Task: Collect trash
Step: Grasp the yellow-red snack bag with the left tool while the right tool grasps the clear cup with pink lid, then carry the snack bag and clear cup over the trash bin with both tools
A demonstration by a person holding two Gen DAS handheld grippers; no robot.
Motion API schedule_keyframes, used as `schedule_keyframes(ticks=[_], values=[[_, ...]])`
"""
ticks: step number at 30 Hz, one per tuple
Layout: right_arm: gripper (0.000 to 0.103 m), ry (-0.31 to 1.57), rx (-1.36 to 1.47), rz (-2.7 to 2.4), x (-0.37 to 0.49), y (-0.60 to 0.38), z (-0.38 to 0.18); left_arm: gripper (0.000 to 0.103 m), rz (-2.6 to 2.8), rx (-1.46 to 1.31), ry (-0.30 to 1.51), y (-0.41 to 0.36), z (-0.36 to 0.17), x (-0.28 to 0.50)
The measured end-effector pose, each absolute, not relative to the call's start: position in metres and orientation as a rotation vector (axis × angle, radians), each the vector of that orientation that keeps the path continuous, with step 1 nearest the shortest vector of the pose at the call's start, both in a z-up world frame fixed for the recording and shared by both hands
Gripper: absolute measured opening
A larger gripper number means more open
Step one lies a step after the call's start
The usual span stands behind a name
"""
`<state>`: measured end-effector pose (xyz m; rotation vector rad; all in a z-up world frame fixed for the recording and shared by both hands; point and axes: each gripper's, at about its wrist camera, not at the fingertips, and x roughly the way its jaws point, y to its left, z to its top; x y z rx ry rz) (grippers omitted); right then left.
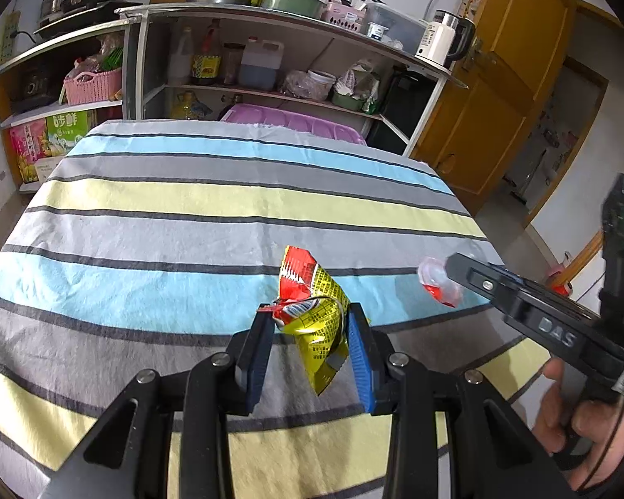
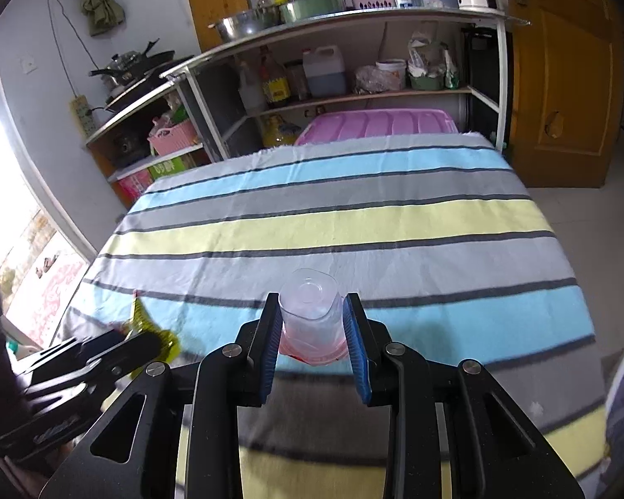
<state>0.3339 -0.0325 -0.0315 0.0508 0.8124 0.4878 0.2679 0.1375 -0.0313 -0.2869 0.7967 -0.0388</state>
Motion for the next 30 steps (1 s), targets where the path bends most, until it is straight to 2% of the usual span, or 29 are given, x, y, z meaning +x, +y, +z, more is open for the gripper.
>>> schedule_keyframes(ticks=[19, 30], values=[[0.031, 0.717, 0.104, 0.34, 0.223, -0.156, 0.02, 0.037, -0.236, -0.181, 0.735, 0.023, 0.023, 0.231], [0.031, 0.661, 0.137, 0.229, 0.187, -0.223, 0.036, 0.037, -0.373, -0.098, 0.704, -0.051, 0.044, 0.22]])
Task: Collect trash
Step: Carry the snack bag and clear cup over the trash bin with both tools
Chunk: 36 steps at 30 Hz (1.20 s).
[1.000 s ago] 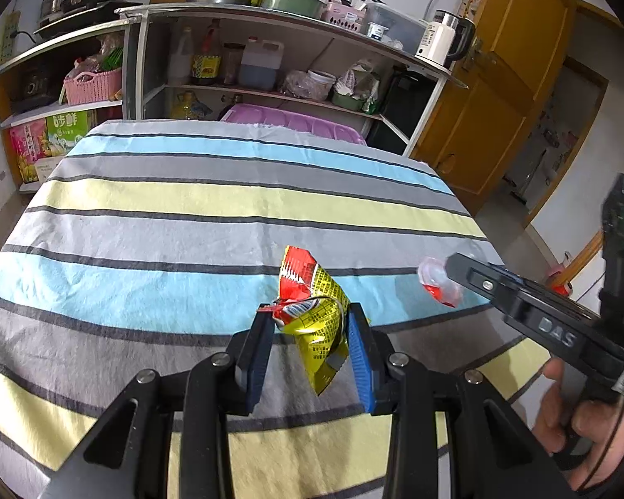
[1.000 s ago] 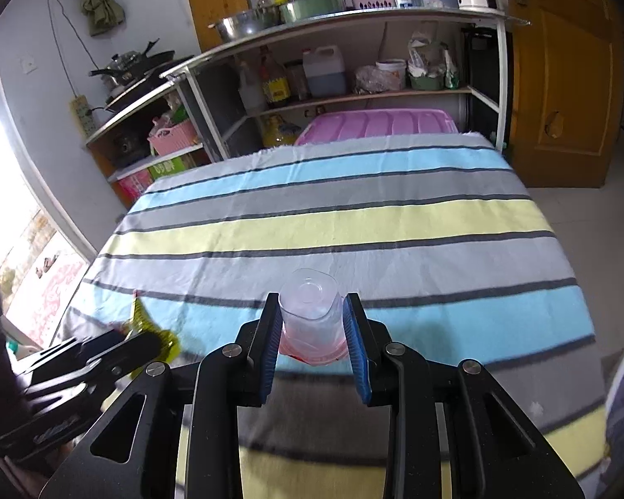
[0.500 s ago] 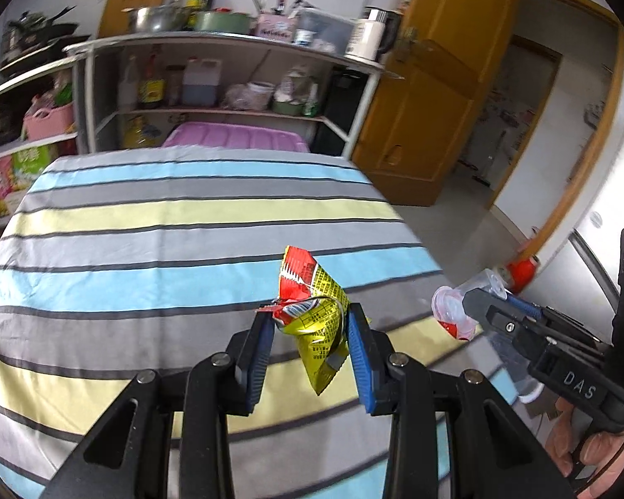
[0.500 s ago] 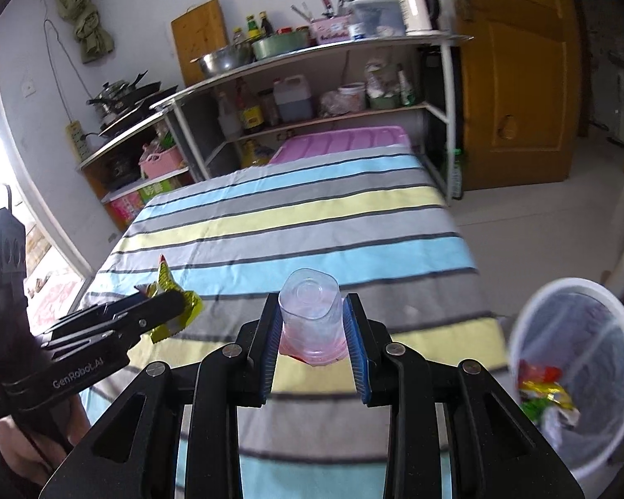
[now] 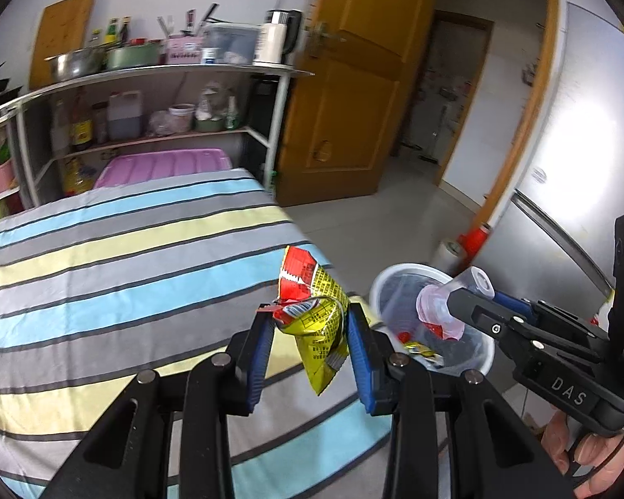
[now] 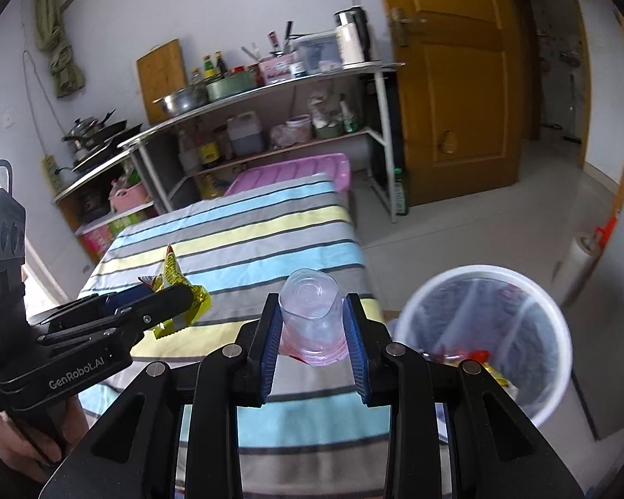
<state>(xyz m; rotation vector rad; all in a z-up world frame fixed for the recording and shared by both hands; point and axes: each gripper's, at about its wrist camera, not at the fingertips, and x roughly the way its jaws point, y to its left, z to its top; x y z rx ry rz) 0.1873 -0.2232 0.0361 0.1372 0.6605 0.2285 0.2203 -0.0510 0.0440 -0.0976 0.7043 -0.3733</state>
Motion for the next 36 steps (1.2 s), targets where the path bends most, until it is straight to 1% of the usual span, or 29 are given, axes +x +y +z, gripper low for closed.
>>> schedule_keyframes(ticks=[14, 36], values=[[0.031, 0.663, 0.194, 0.11, 0.181, -0.297, 0.026, 0.037, -0.49, -0.029, 0.721, -0.121, 0.041, 0.238], [0.031, 0.75, 0.265, -0.005, 0.206, -0.367, -0.022, 0.037, -0.604, 0.038, 0.841, -0.209, -0.006, 0.278]])
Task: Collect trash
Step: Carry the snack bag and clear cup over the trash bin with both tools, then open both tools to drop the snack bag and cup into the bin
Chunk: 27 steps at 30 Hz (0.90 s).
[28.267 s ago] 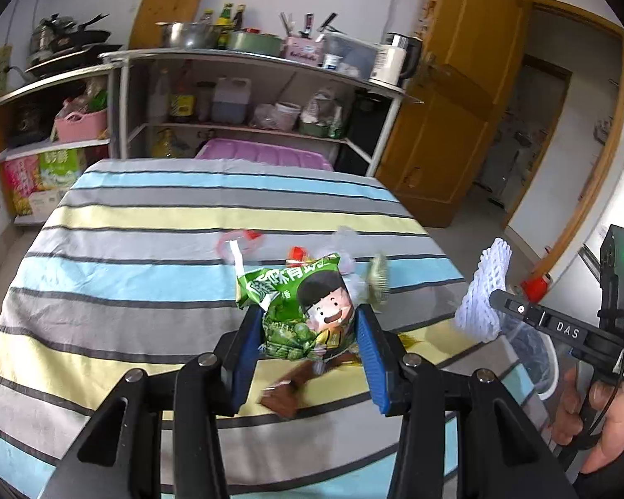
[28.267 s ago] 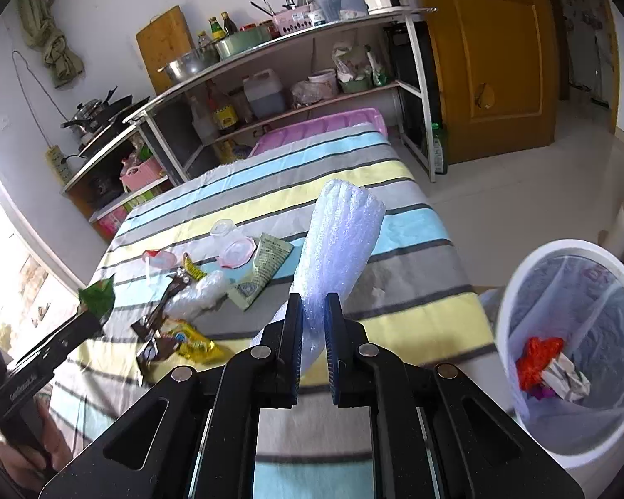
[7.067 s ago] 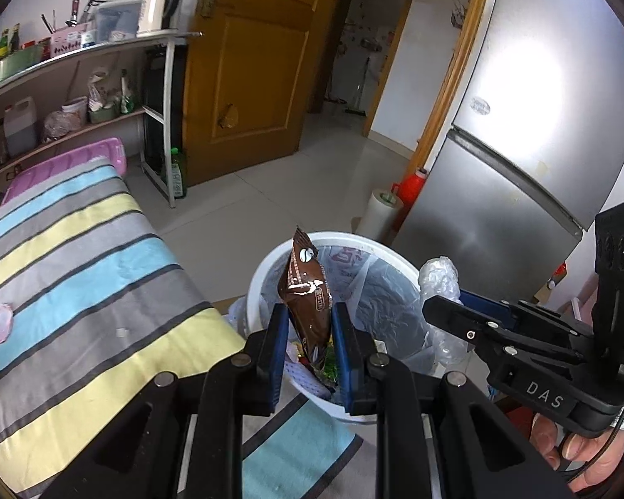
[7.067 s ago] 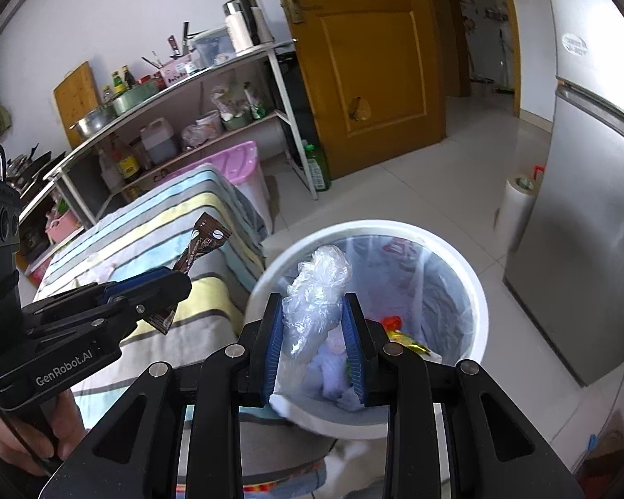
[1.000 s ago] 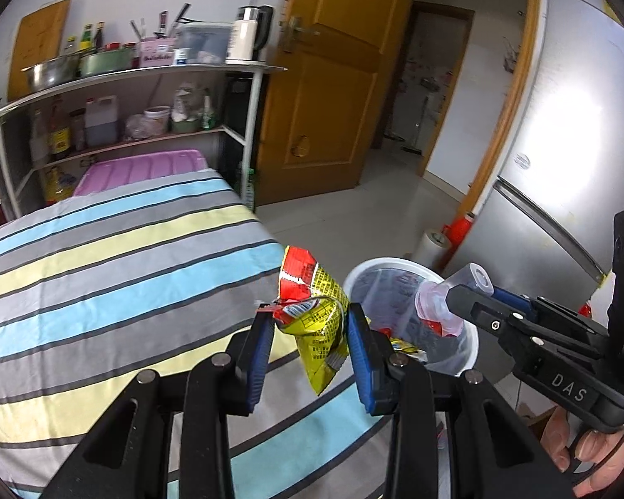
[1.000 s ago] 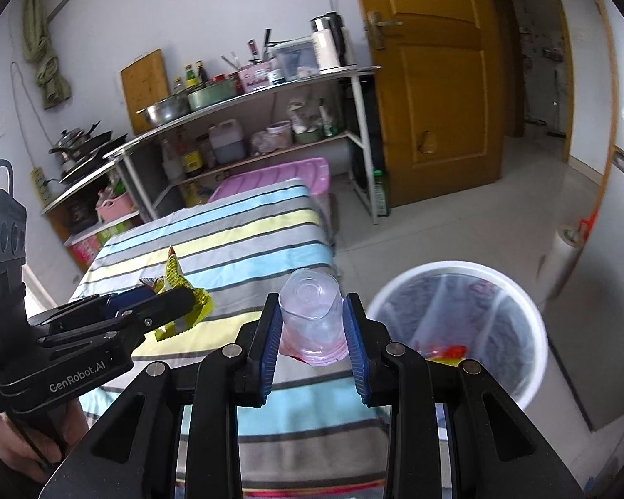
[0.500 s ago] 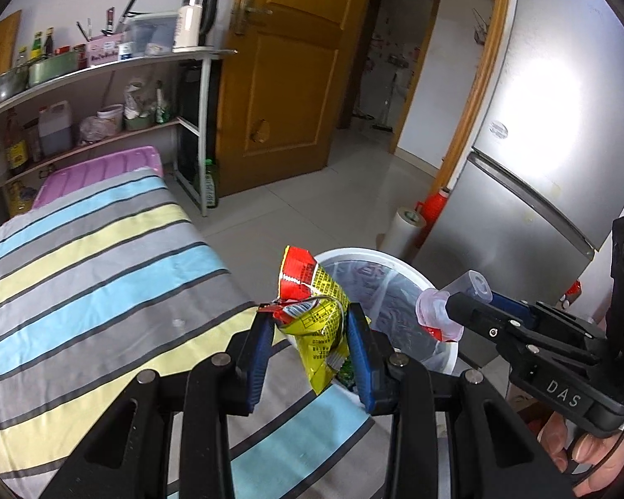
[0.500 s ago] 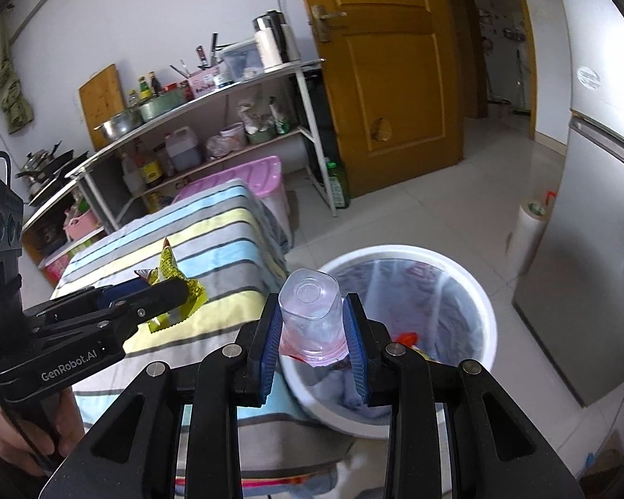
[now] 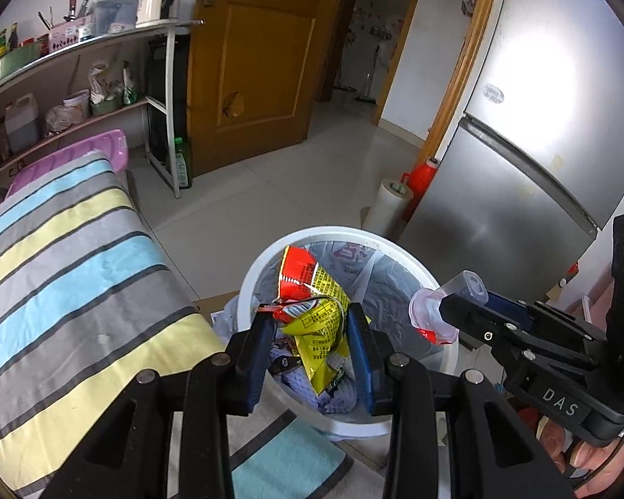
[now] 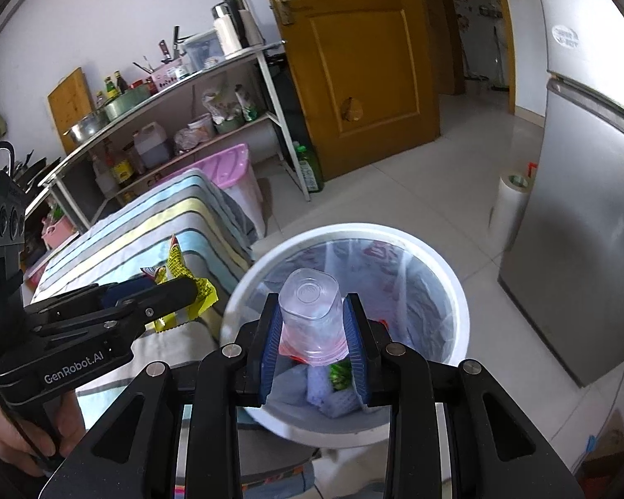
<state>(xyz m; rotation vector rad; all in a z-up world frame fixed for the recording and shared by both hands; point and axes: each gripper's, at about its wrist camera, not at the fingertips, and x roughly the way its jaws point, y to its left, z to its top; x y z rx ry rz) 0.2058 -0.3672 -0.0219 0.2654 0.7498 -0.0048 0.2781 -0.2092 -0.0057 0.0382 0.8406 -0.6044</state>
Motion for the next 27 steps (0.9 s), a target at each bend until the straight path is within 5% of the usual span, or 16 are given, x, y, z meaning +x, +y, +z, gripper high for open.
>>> schedule_keyframes(ticks=[7, 12, 27], values=[[0.032, 0.782, 0.286, -0.024, 0.214, -0.381, -0.038, 0.038, -0.606, 0.046, 0.883, -0.225, -0.023, 0.293], [0.033, 0.797, 0.286, -0.027, 0.218, -0.385, -0.047, 0.058, -0.596, 0.03, 0.895, -0.226, -0.031, 0.299], [0.037, 0.747, 0.257, -0.029, 0.2, -0.367, -0.025, 0.065, -0.577, 0.005, 0.829, -0.202, -0.008, 0.275]])
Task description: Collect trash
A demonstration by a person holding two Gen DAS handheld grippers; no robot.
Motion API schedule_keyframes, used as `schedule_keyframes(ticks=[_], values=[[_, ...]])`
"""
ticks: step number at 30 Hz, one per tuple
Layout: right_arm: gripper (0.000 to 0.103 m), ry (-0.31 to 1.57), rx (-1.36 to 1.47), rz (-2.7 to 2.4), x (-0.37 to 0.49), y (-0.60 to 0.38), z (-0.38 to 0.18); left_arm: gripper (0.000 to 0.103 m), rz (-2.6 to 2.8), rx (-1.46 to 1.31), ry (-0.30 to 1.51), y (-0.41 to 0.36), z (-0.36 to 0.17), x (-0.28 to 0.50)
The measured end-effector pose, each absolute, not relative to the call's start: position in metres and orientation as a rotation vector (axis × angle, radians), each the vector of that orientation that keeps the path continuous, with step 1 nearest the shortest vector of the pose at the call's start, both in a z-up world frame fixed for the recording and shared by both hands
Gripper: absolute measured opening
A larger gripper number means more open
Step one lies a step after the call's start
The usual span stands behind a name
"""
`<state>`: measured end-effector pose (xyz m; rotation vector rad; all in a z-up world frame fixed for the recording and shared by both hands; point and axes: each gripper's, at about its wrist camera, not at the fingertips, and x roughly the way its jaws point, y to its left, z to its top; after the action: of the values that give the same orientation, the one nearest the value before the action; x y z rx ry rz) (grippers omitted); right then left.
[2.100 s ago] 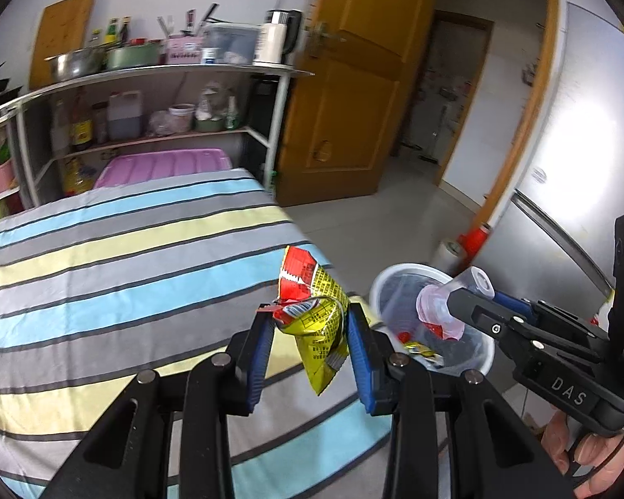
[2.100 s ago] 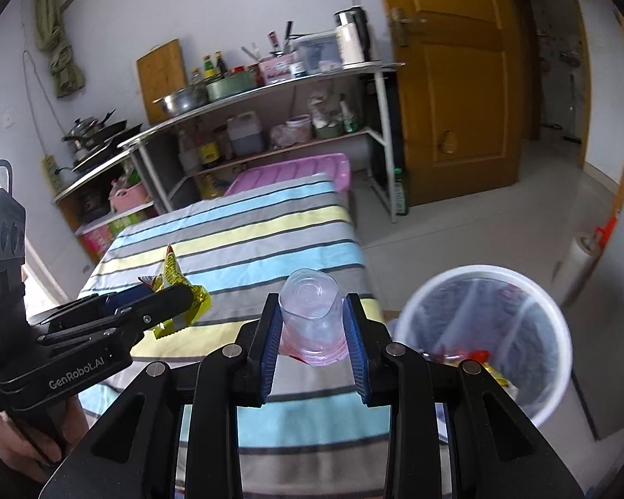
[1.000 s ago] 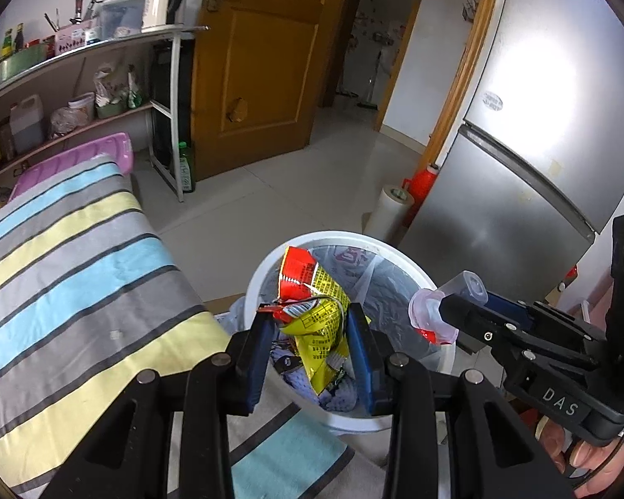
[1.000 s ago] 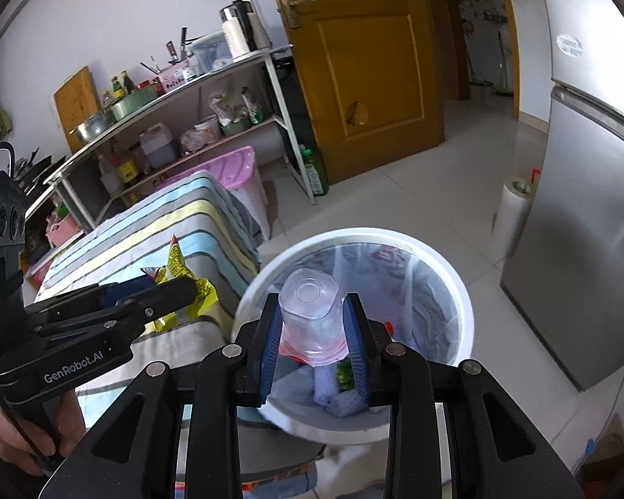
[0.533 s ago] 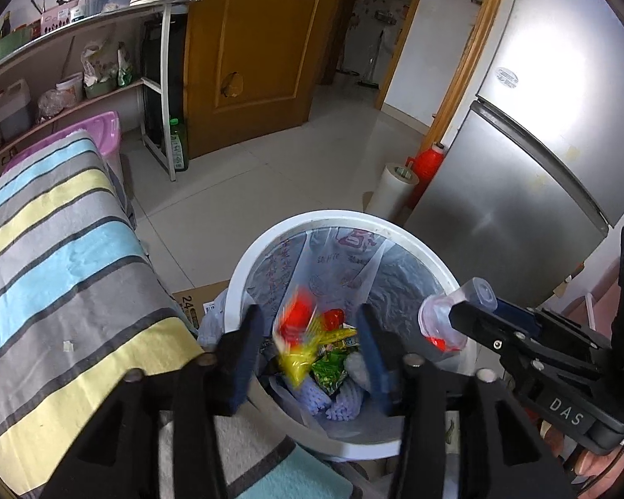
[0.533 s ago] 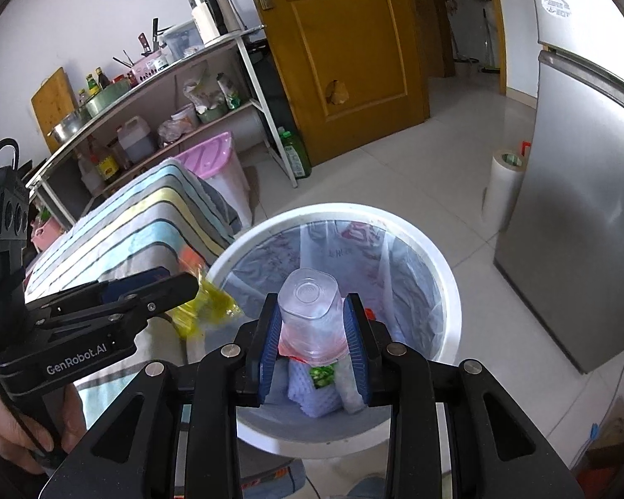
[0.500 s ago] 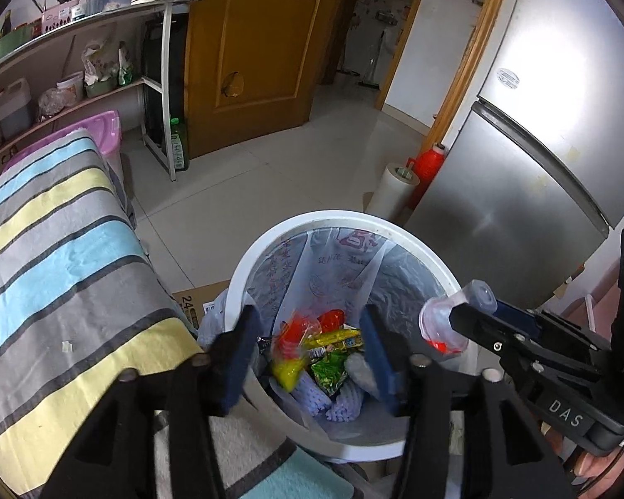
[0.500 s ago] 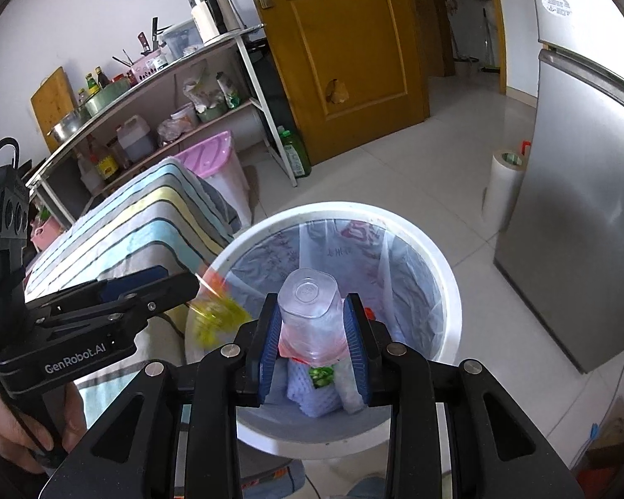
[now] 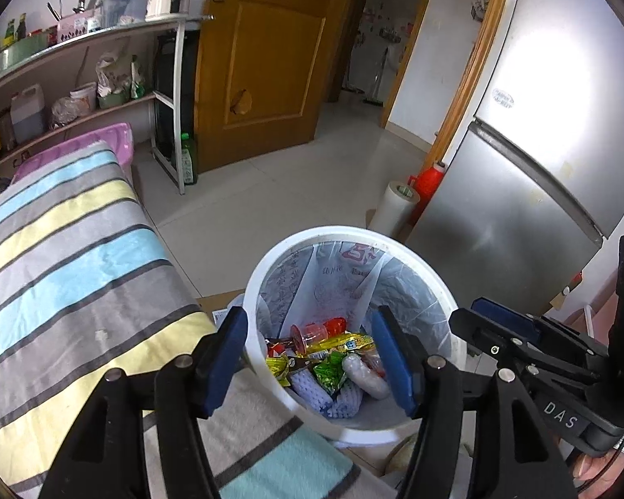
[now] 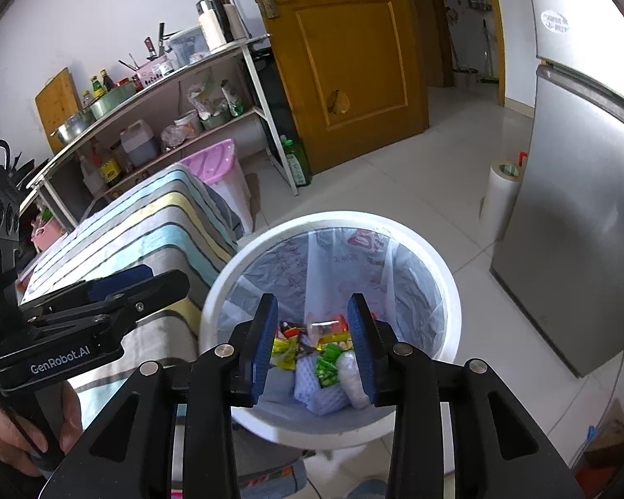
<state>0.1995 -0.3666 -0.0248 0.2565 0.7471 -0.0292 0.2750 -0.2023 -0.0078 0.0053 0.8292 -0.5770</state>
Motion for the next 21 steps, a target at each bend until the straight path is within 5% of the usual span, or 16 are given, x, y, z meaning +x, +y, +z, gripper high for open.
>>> schedule_keyframes(ticks=[21], values=[[0.037, 0.646, 0.119, 0.004, 0.113, -0.287, 0.018, 0.066, -0.486, 0.003, 0.678, -0.126, 0.032, 0.181]])
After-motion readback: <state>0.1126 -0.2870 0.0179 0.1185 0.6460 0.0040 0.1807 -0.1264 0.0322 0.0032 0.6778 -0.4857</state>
